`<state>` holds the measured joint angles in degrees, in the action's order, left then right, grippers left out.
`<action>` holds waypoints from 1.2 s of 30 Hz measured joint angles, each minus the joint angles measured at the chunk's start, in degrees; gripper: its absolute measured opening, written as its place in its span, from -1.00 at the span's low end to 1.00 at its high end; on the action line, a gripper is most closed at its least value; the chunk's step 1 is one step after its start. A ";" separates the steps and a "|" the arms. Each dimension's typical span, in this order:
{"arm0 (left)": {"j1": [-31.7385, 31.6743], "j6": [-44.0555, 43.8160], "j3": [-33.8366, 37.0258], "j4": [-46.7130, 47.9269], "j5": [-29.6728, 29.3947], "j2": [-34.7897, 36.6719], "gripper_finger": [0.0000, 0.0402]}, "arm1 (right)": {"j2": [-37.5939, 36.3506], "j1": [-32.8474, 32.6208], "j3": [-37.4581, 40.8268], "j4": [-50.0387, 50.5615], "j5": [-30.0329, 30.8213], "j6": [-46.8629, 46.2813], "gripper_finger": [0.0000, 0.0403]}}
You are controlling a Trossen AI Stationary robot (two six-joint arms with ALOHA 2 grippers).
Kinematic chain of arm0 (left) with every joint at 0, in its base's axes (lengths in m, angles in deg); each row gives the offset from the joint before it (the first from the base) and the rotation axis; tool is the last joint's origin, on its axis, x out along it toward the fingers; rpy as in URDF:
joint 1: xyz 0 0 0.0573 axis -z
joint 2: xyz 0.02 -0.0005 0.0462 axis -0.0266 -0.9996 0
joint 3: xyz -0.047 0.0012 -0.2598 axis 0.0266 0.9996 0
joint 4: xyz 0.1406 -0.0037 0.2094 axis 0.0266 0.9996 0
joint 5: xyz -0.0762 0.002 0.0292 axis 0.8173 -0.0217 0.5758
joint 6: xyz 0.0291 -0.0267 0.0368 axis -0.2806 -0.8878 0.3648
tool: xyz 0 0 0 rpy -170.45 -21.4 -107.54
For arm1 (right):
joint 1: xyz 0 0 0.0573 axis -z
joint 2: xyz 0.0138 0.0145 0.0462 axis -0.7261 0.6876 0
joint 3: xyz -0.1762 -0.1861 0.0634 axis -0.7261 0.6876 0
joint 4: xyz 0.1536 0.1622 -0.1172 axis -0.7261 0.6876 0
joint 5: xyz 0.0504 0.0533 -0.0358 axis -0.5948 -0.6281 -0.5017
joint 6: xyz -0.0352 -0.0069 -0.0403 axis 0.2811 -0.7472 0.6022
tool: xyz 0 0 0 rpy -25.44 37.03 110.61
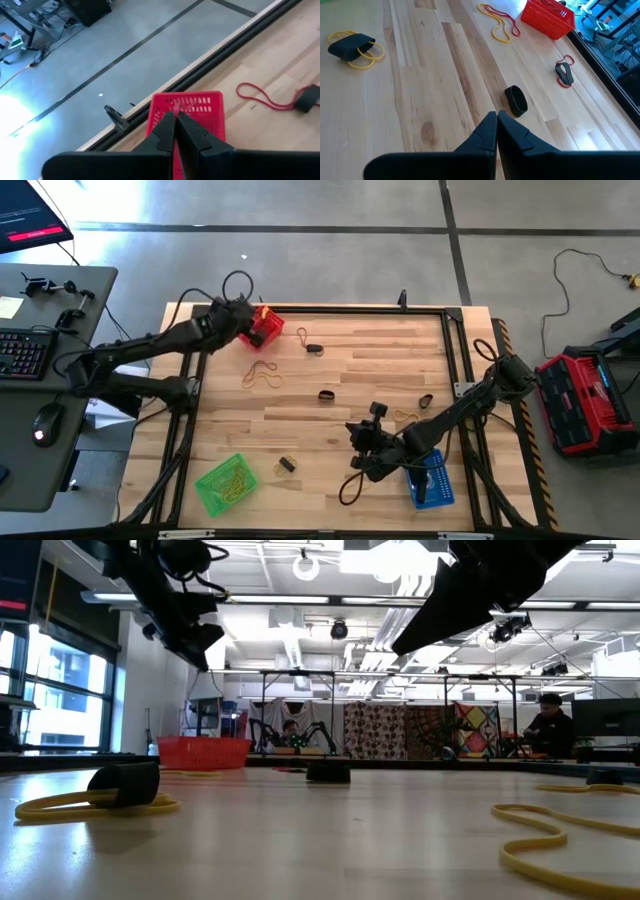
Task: Sort rubber bands into baskets
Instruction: Put the red rubber band into the red basket
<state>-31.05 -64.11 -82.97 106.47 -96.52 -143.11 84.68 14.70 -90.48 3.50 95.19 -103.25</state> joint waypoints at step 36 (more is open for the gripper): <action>-13.43 5.21 -0.11 -4.34 20.29 -19.75 -0.96 | 0.02 1.88 0.00 -0.22 -1.45 0.20 -1.00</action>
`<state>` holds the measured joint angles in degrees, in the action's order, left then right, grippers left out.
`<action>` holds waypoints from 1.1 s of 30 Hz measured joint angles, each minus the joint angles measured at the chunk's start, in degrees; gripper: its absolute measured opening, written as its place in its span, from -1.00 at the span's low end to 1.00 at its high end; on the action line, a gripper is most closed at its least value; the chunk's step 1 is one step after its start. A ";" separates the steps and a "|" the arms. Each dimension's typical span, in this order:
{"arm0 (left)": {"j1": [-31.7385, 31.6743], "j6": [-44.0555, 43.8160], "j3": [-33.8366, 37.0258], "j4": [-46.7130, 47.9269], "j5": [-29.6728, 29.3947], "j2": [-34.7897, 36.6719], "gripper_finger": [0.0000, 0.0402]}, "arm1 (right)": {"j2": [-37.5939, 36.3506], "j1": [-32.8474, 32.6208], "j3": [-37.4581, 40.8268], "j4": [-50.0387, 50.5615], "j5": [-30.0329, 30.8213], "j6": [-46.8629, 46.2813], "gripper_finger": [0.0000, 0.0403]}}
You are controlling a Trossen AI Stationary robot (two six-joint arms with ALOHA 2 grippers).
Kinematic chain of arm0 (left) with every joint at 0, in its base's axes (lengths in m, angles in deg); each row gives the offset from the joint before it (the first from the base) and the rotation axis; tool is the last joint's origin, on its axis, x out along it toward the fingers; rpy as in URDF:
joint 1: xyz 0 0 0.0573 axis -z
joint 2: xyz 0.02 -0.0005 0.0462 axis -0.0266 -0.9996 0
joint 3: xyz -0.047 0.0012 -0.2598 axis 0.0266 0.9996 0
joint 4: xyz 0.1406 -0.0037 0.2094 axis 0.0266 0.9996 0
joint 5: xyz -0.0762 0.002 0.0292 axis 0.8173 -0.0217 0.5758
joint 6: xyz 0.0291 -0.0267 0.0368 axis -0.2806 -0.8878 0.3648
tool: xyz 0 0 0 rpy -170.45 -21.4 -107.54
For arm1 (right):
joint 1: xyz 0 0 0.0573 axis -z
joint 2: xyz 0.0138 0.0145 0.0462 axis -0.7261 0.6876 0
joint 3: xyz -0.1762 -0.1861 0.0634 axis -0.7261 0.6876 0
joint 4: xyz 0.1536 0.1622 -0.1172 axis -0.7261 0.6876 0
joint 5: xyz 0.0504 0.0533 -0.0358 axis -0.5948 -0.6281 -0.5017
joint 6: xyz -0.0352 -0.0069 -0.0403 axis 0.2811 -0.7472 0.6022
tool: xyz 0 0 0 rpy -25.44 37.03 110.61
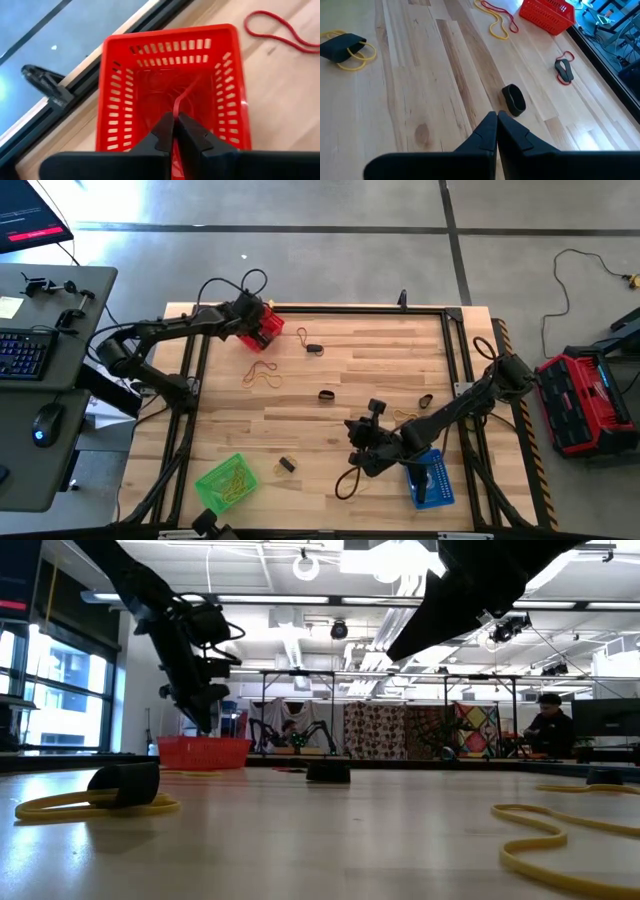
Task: Sort rubber bands into baskets
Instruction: Put the red rubber band into the red basket, then put the black rubber band into the blue basket
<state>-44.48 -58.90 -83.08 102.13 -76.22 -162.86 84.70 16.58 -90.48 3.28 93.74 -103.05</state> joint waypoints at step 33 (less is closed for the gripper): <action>9.77 3.53 -0.04 -2.47 -4.47 9.17 -0.97 | 0.02 1.14 0.00 -0.17 -1.62 -0.01 -1.00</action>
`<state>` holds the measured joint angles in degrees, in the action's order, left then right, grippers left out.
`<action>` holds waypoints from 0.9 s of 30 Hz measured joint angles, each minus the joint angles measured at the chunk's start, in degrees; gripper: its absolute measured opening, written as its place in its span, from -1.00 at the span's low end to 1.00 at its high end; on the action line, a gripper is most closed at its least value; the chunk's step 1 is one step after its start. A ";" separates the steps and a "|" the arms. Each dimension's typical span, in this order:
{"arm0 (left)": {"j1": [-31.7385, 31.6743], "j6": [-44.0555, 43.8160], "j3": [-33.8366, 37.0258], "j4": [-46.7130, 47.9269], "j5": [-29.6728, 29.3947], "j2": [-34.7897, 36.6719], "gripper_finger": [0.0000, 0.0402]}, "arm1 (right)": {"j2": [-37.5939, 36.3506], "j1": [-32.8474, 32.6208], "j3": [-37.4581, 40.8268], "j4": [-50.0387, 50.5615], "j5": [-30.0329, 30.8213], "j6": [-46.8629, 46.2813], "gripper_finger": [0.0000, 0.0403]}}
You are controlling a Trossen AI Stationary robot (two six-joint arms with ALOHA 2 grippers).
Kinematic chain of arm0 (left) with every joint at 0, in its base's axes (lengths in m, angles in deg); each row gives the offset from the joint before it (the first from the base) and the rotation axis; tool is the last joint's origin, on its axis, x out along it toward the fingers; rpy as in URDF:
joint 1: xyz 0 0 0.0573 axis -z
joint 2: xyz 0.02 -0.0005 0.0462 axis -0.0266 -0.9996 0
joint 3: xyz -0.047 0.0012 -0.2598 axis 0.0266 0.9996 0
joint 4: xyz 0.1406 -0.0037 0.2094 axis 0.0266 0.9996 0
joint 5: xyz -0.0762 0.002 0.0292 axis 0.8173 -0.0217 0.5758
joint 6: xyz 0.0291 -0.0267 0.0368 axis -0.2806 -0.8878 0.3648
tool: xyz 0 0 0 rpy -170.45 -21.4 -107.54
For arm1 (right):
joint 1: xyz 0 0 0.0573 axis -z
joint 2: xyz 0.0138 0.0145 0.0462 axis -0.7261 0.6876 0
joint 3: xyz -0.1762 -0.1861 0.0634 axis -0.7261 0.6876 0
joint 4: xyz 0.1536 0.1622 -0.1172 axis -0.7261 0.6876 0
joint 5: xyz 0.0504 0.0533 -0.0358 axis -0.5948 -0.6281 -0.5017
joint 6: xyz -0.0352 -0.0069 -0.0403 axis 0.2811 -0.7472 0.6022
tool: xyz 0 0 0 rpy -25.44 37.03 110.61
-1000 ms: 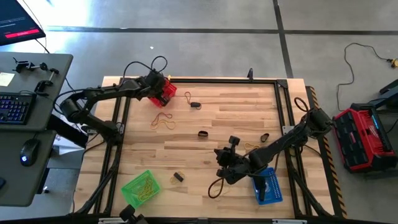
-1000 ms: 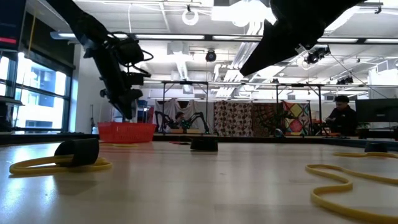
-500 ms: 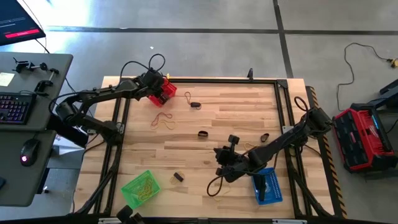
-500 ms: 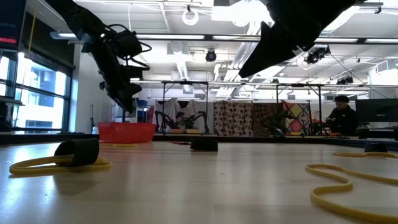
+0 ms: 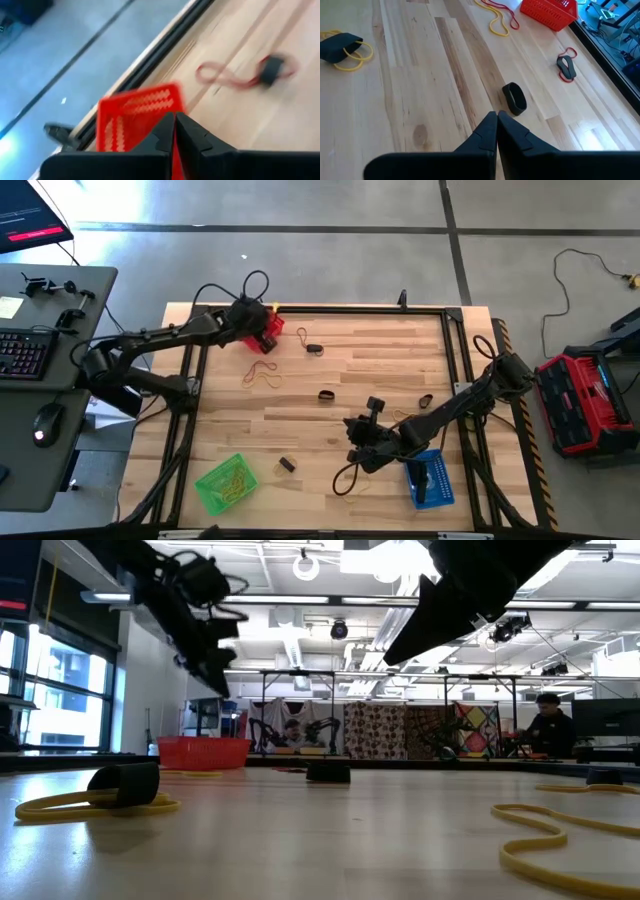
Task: Sort rubber bands into baskets
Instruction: Put the black rubber band into the blue basket
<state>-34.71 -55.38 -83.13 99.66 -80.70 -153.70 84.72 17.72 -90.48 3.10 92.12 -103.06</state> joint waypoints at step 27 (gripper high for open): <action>29.40 -5.47 18.62 -47.85 -1.72 4.67 -1.00 | 0.02 0.78 0.02 -1.43 -0.43 -0.51 -1.00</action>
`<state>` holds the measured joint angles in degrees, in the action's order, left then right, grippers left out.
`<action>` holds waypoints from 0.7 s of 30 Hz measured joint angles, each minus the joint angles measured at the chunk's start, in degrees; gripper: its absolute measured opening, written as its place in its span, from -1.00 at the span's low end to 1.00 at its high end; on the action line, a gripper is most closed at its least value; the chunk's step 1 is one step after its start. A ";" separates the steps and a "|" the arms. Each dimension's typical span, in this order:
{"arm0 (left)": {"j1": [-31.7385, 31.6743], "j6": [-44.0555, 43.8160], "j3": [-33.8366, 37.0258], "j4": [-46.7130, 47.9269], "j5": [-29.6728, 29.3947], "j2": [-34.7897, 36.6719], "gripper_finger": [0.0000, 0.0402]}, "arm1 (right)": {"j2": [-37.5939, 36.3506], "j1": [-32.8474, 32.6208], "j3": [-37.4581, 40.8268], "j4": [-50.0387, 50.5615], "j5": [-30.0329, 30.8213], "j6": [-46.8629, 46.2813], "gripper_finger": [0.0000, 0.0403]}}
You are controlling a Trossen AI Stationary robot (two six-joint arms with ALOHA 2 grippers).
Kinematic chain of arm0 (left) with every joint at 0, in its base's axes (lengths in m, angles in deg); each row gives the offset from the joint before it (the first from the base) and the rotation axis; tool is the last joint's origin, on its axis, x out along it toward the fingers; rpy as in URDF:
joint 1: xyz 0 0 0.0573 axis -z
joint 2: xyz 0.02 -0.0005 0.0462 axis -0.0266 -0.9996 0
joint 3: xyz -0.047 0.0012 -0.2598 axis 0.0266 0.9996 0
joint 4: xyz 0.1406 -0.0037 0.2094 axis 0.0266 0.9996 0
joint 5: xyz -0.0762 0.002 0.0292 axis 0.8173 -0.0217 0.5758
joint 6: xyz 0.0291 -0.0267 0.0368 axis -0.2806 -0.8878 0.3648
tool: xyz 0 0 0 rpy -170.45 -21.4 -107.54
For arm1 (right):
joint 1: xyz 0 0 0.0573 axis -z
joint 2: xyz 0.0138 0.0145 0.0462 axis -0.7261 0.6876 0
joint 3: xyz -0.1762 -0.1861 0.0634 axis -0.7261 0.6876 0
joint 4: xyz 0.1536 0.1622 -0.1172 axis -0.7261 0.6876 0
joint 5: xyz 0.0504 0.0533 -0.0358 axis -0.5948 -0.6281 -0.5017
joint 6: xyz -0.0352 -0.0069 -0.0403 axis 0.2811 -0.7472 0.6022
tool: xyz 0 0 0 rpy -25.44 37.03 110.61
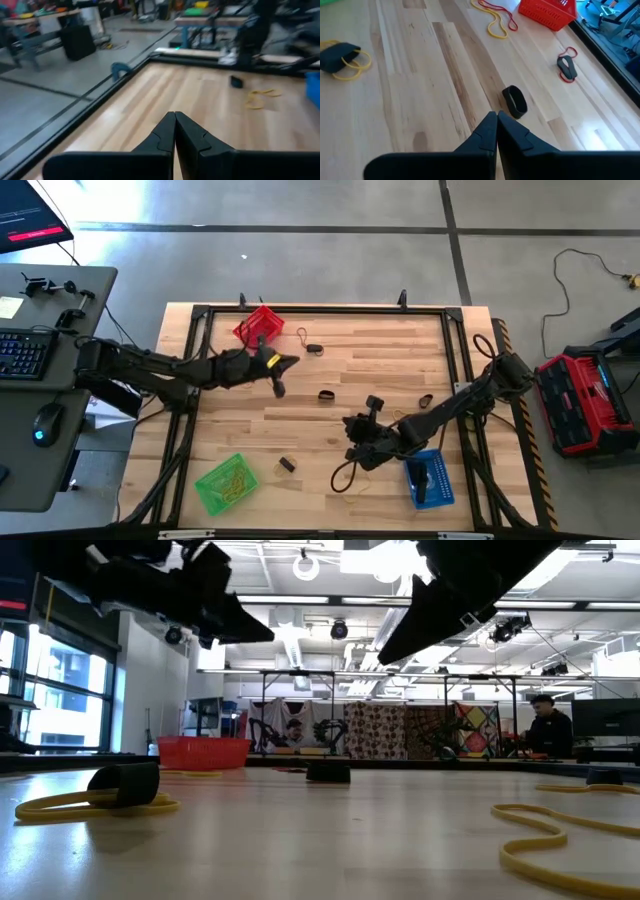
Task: Sort rubber bands into baskets
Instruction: Put the black rubber band into the blue basket
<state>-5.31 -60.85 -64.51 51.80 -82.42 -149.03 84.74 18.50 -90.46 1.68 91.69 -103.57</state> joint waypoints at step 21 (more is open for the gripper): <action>15.70 1.83 5.59 -12.28 0.04 -0.20 -1.00 | 0.00 6.91 0.00 -2.59 -10.90 2.29 -1.00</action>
<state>10.39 -59.02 -58.92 39.52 -82.37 -149.22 84.74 25.41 -90.46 -0.91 80.79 -101.28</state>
